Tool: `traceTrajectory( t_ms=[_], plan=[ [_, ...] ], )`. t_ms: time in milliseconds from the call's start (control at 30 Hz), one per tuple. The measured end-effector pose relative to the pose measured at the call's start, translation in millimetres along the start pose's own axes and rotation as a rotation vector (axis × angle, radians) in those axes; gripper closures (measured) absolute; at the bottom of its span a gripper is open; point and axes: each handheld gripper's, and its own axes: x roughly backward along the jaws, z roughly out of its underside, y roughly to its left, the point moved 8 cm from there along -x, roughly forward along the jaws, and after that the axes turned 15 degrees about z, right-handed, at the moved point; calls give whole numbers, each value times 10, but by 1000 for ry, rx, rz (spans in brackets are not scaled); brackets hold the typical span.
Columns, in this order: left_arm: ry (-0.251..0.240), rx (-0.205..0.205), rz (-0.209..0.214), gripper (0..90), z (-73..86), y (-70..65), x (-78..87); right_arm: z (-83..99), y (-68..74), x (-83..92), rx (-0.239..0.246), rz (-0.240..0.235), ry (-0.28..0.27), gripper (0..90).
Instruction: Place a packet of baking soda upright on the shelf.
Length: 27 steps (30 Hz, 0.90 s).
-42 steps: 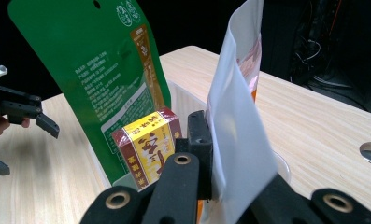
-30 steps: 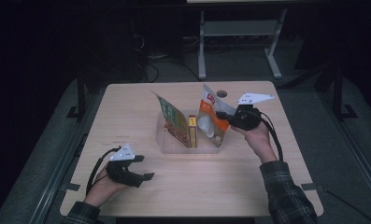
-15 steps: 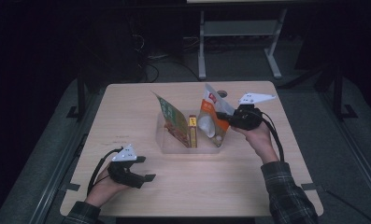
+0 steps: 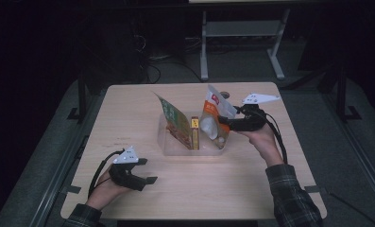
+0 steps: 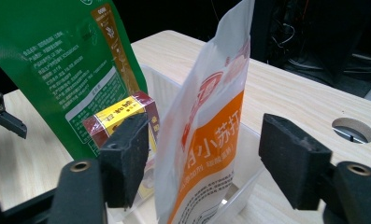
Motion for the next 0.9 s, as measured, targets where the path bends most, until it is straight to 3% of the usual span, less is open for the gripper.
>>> traceTrajectory(
  t_ms=[600,900],
  plan=[
    [-2,-8,4,179,-2,-3,7,-6,-35,251,18,2,-12,317],
    [-2,-14,9,179,-5,-12,18,162,-20,448,42,-19,7,284]
  ],
)
